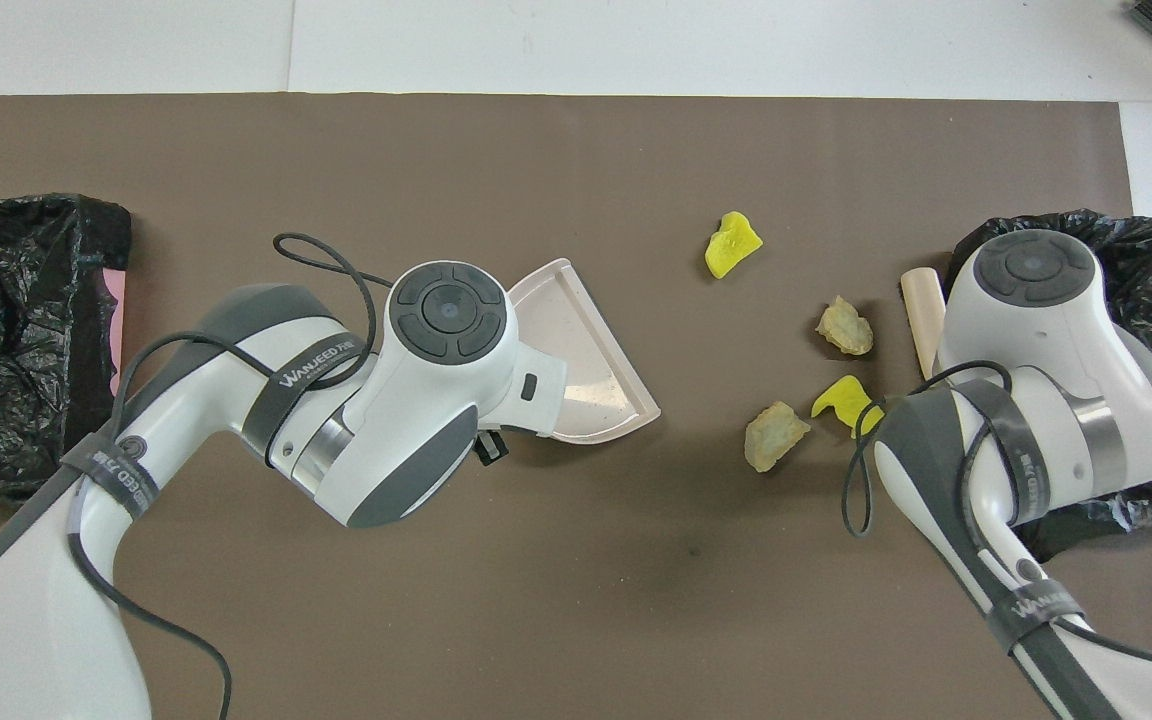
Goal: Sweep and dump trash in bin
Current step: 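Sweep the trash pieces toward the dustpan with the brush in the right gripper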
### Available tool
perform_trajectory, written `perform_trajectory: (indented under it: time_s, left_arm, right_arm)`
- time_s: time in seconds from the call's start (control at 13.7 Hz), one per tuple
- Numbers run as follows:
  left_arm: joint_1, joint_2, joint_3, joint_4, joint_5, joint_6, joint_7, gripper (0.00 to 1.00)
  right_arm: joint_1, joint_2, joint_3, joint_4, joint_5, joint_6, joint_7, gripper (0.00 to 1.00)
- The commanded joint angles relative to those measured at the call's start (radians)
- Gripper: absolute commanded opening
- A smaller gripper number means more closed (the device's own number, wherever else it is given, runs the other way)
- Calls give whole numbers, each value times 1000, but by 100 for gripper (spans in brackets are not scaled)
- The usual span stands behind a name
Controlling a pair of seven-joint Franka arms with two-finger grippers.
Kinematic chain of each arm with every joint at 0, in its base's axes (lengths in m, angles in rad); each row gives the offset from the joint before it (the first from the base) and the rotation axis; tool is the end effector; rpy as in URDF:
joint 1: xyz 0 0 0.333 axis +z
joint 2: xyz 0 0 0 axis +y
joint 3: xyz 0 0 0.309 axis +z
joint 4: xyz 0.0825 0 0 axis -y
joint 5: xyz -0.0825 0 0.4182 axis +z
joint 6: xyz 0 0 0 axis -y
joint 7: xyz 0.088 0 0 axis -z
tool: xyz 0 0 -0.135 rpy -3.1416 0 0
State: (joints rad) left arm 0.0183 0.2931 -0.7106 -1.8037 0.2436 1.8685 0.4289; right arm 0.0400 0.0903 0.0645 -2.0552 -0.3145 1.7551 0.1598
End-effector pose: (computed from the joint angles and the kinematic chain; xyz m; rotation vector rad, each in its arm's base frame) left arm 0.5100 -0.3670 0.3552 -2.5368 1.7436 0.2222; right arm 0.5398 0.0203 0.3216 2.7629 0.0900 -0.4864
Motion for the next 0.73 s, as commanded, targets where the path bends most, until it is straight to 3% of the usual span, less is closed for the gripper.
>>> perform_trajectory:
  time_s: [0.0,0.22,0.66]
  left_arm:
    - [-12,-84,0,-104,-17,49,94,0]
    - [-53,-97,-6,-187,-17,178,99,0]
    - [-44,-129,-6,-250,-17,192,96,0]
  right_arm:
    - [-19,-34,14,-95,-6,91,-25,0]
    - [-2,-34,17,-118,92,121,-17,0]
    - [180,20,20,-96,245,174,52,0]
